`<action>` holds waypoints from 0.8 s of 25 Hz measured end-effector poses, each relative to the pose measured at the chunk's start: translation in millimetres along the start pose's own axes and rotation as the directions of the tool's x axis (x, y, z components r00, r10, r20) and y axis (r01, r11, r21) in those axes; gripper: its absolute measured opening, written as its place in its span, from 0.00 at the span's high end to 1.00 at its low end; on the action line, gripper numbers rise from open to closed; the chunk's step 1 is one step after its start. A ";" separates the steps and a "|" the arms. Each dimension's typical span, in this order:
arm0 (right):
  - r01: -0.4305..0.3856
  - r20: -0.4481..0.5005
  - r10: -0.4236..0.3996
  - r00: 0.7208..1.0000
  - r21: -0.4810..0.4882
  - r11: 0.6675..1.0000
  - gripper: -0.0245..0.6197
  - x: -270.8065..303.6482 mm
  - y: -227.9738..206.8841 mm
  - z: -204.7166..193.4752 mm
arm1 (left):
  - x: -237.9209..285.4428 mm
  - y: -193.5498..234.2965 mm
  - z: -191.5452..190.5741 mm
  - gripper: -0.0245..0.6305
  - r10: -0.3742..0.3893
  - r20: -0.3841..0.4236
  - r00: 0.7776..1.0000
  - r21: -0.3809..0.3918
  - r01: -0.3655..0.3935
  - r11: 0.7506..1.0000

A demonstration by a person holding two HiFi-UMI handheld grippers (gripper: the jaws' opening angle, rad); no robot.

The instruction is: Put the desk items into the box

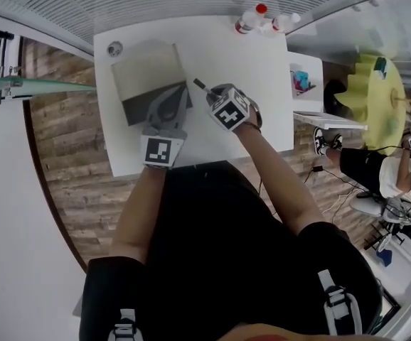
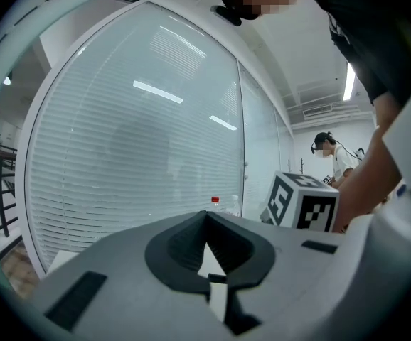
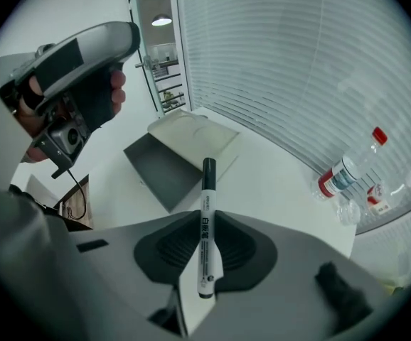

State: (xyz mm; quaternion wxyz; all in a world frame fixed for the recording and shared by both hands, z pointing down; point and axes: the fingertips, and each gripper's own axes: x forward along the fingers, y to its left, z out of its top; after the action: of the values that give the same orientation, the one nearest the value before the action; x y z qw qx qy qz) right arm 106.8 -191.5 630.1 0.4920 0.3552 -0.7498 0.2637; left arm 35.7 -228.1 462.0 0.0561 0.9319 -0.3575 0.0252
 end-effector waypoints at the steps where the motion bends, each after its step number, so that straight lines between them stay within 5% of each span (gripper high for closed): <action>1: -0.008 0.008 0.008 1.000 -0.010 1.000 0.85 -3.8 4.9 5.2 | -3.3 2.8 1.9 0.96 0.009 0.001 1.000 0.000 -0.009 1.000; 12: -0.067 0.070 0.080 0.994 -0.168 0.983 0.85 -27.9 59.9 58.0 | -44.1 29.0 25.4 0.96 0.078 -0.018 0.997 -0.006 -0.078 0.997; 20: -0.080 0.064 0.107 0.992 -0.338 0.938 0.85 -13.3 91.4 86.1 | -74.5 60.5 20.0 0.96 0.172 -0.013 0.985 0.008 -0.172 0.985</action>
State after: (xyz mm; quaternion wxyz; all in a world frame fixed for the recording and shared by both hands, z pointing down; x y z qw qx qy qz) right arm -9.5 -196.4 581.1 0.5010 0.2408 -0.8193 0.1407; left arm -60.0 -225.8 440.9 0.0529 0.8974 -0.4363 0.0377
